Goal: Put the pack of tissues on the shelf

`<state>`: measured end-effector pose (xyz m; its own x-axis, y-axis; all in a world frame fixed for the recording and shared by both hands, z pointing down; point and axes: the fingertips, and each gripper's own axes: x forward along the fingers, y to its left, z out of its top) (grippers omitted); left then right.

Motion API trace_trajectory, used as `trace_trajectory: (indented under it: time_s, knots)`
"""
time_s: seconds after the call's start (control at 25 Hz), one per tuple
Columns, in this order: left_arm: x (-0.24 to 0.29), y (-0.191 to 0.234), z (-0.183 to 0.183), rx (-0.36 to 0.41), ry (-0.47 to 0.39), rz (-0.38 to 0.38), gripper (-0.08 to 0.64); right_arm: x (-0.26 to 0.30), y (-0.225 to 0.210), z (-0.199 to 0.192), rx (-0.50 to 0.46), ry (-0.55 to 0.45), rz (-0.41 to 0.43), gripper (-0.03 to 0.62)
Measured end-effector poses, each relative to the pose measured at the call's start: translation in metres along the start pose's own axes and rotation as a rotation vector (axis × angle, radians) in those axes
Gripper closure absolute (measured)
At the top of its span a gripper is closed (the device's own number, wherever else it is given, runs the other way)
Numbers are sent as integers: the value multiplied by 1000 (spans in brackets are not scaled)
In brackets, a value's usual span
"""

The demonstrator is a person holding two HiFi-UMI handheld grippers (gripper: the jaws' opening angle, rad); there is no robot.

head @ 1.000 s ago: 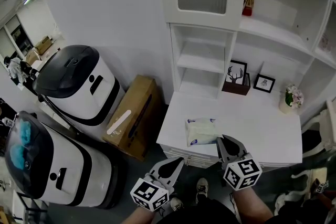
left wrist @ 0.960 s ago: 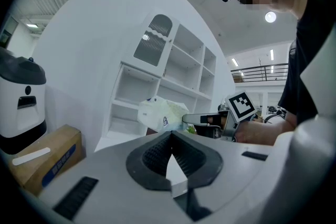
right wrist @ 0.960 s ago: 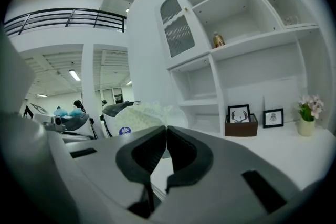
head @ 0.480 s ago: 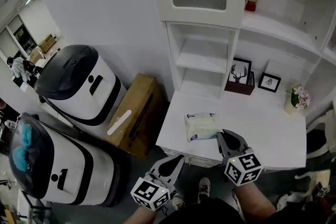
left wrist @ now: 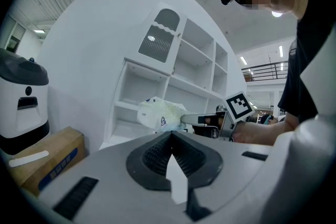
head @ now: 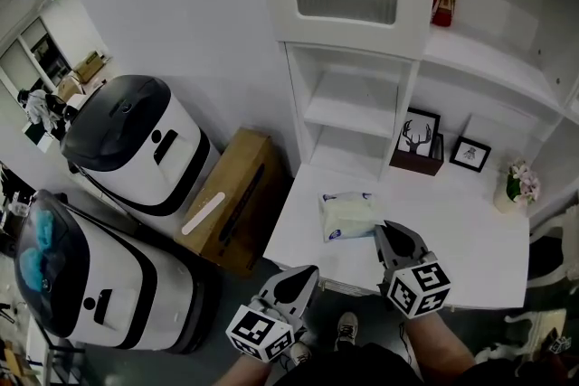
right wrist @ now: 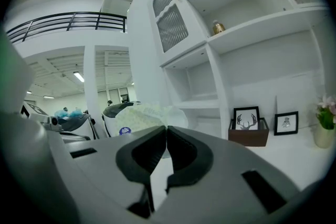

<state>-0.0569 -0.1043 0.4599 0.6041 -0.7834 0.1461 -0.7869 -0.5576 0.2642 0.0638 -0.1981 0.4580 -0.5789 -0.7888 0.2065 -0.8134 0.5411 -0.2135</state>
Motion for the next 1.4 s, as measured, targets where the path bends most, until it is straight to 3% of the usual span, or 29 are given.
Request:
trace_trajectory:
  time_s: [0.92,1.4]
  knots:
    - [57,-6,21,30,-19,79,557,32,-54,30,0,-25,76,584]
    - [83,-13,29,50,-12,67,557,40,-74,48,-6,-53,81,584]
